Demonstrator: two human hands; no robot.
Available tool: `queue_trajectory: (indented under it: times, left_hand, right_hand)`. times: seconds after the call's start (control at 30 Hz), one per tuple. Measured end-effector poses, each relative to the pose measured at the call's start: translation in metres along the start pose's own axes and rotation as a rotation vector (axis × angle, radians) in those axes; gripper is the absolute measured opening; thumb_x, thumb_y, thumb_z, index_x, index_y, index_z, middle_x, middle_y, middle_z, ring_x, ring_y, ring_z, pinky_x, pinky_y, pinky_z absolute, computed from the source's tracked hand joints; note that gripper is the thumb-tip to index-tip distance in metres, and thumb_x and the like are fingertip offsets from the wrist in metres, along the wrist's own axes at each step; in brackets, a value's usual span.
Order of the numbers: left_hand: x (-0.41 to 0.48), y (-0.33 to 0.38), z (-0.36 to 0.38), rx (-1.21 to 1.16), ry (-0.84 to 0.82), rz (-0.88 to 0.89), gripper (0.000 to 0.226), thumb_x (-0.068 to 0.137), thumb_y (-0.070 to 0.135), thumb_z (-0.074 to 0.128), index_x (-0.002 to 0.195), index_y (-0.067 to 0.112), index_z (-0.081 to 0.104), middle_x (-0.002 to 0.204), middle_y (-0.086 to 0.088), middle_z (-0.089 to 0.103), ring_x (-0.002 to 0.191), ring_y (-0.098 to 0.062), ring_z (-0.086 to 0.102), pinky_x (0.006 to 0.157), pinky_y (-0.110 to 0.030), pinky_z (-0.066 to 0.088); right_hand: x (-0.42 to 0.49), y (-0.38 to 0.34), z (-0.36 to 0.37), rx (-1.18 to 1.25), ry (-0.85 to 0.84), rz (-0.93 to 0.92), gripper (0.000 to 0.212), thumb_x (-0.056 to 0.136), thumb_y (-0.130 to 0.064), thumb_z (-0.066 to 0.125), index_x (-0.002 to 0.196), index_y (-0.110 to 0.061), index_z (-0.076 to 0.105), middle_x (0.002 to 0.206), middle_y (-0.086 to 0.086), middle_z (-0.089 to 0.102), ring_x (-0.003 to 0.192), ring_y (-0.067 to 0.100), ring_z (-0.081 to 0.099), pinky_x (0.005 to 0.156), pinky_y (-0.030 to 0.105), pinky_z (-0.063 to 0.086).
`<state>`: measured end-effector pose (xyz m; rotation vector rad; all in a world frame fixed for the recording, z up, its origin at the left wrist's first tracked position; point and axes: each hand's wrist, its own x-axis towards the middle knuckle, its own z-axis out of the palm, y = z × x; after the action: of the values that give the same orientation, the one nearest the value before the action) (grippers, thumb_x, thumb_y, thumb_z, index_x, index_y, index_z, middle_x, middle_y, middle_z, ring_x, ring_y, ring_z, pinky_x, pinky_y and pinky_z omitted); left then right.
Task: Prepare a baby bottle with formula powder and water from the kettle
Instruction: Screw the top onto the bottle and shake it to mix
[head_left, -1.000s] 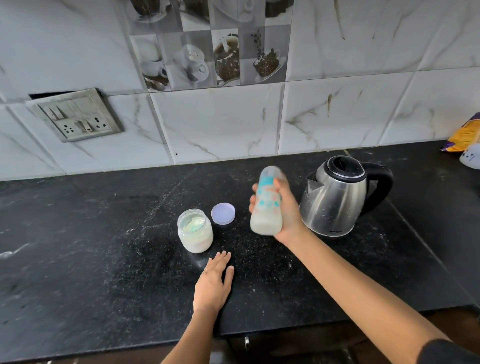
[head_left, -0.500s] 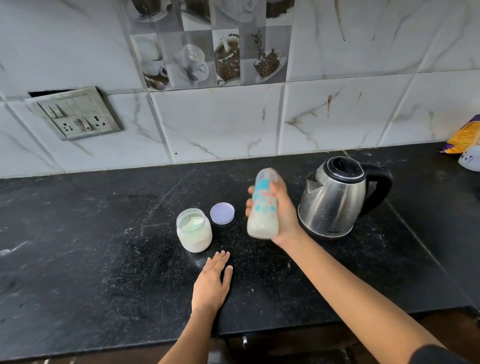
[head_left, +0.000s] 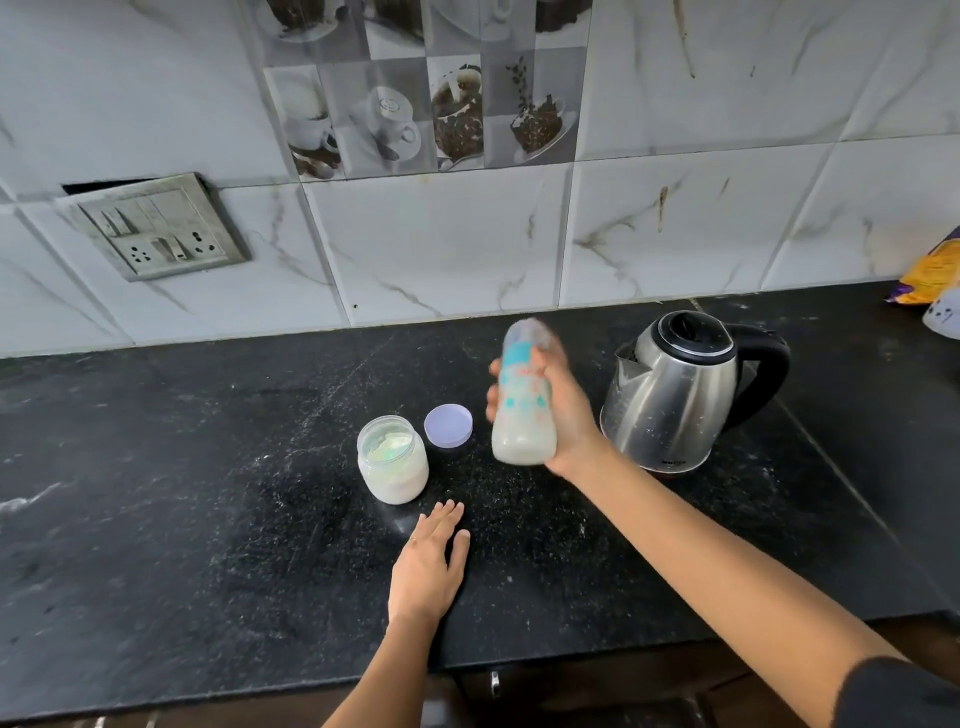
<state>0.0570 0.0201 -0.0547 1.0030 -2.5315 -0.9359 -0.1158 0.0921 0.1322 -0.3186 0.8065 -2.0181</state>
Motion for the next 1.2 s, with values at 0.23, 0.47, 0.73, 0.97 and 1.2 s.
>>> queue_trajectory:
  times: [0.23,0.47,0.73,0.97,1.2]
  left_hand:
    - [0.001,-0.001,0.001,0.011,-0.003,0.009,0.041,0.098,0.040,0.045,0.139,0.035,0.045,0.149,0.014,0.037,0.143,-0.009,0.022,0.112,-0.024,0.023]
    - [0.000,0.000,0.001,0.005,-0.002,0.011,0.041,0.098,0.040,0.045,0.139,0.035,0.045,0.149,0.016,0.037,0.143,-0.009,0.022,0.113,-0.025,0.023]
    - [0.001,0.001,0.000,0.006,-0.005,0.010,0.041,0.098,0.039,0.044,0.139,0.035,0.045,0.149,0.015,0.036,0.143,-0.009,0.022,0.113,-0.024,0.022]
    - [0.000,0.001,0.000,0.007,0.004,0.004,0.041,0.098,0.038,0.045,0.139,0.035,0.046,0.149,0.014,0.038,0.143,-0.009,0.022,0.112,-0.024,0.023]
    - [0.000,0.001,0.001,0.019,0.002,0.007,0.041,0.098,0.038,0.045,0.139,0.035,0.046,0.149,0.014,0.038,0.143,-0.009,0.023,0.111,-0.022,0.022]
  right_hand:
    - [0.007,-0.010,-0.001,0.284,0.155,-0.010,0.037,0.089,-0.031,0.053,0.120,-0.012,0.045,0.087,0.009,0.056,0.060,0.020,0.060,0.053,0.027,0.055]
    - [-0.007,0.002,0.001,0.062,-0.020,-0.026,0.041,0.085,-0.030,0.056,0.125,-0.031,0.046,0.091,0.012,0.061,0.062,0.025,0.061,0.057,0.034,0.054]
    - [-0.006,-0.004,0.004,0.106,0.059,-0.014,0.043,0.090,-0.032,0.057,0.131,-0.028,0.045,0.096,0.013,0.059,0.065,0.023,0.065,0.059,0.033,0.055]
    - [-0.007,-0.015,0.003,0.081,-0.141,-0.052,0.041,0.089,-0.031,0.053,0.129,-0.030,0.045,0.095,0.011,0.060,0.065,0.023,0.061,0.059,0.032,0.054]
    - [0.005,-0.020,0.018,0.200,0.192,0.085,0.026,0.092,-0.030,0.054,0.101,-0.005,0.052,0.073,0.012,0.057,0.052,0.023,0.061,0.053,0.031,0.056]
